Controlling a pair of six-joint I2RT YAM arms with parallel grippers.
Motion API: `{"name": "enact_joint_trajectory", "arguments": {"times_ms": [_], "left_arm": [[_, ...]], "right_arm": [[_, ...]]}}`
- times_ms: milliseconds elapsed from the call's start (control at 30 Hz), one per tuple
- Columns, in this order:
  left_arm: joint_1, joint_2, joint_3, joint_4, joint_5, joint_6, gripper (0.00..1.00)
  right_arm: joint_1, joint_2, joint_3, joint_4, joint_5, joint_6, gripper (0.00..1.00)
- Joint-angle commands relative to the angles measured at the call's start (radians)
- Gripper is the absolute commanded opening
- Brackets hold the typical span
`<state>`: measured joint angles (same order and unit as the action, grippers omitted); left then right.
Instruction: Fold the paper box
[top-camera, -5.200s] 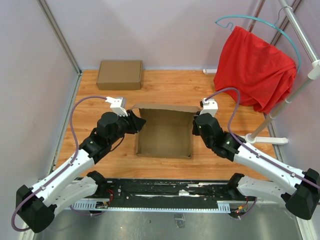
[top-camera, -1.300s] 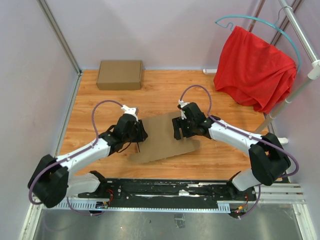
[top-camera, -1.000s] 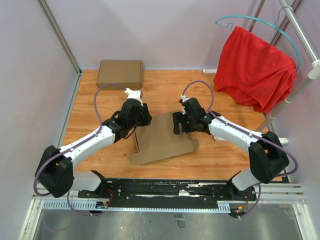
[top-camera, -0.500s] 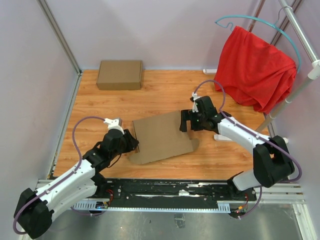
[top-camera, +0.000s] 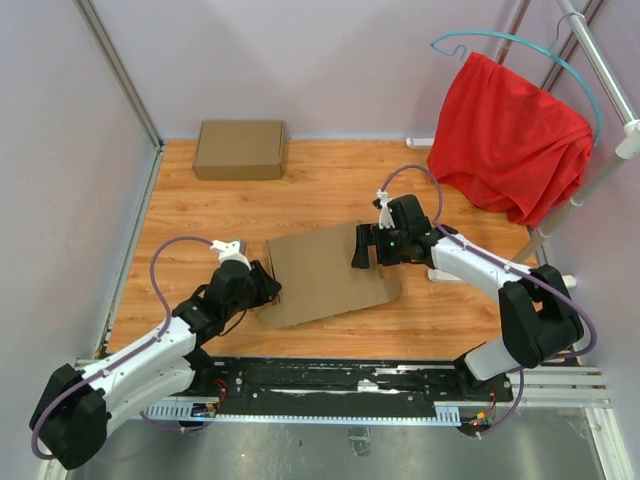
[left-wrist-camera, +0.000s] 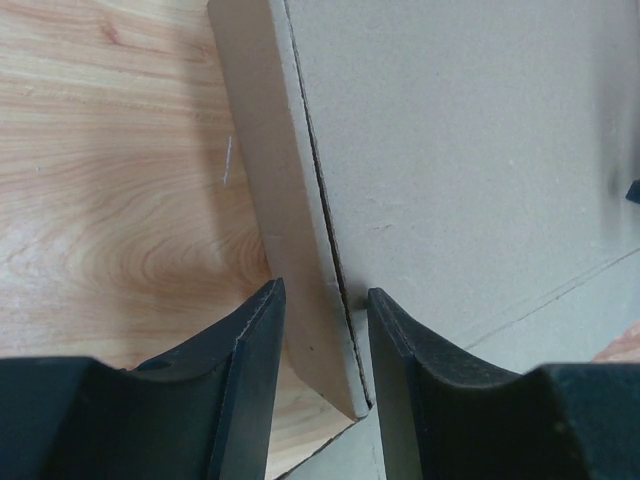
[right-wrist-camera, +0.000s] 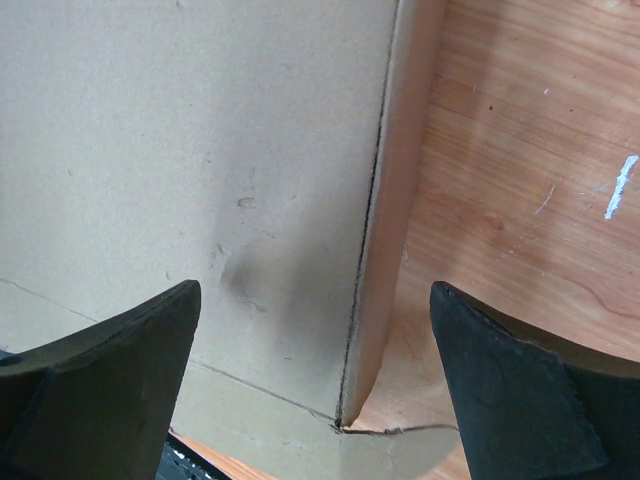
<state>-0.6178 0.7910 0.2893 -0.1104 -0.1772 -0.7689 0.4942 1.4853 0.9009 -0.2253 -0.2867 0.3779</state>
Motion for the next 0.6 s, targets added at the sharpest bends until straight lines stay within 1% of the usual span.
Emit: {"name": "enact_joint_trajectory", "arguments": {"times_ms": [0,200,400,567], "left_arm": [[-0.003,0.08,0.002,0.09,-0.002,0.013,0.44],[-0.003,0.218,0.065,0.126,0.007,0.052,0.44],[-0.004,0.313,0.143,0.161,0.013,0.086,0.44],[-0.003,0.404,0.263,0.156,-0.038,0.165,0.45]], "right_arm": [[-0.011,-0.007,-0.028,0.02,-0.019,0.003,0.97],[-0.011,-0.015,-0.045,0.037,-0.037,0.016,0.95],[-0.009,-0.02,-0.065,0.088,-0.025,0.047,0.94],[-0.009,0.035,-0.002,0.113,-0.014,0.071,0.93]]}}
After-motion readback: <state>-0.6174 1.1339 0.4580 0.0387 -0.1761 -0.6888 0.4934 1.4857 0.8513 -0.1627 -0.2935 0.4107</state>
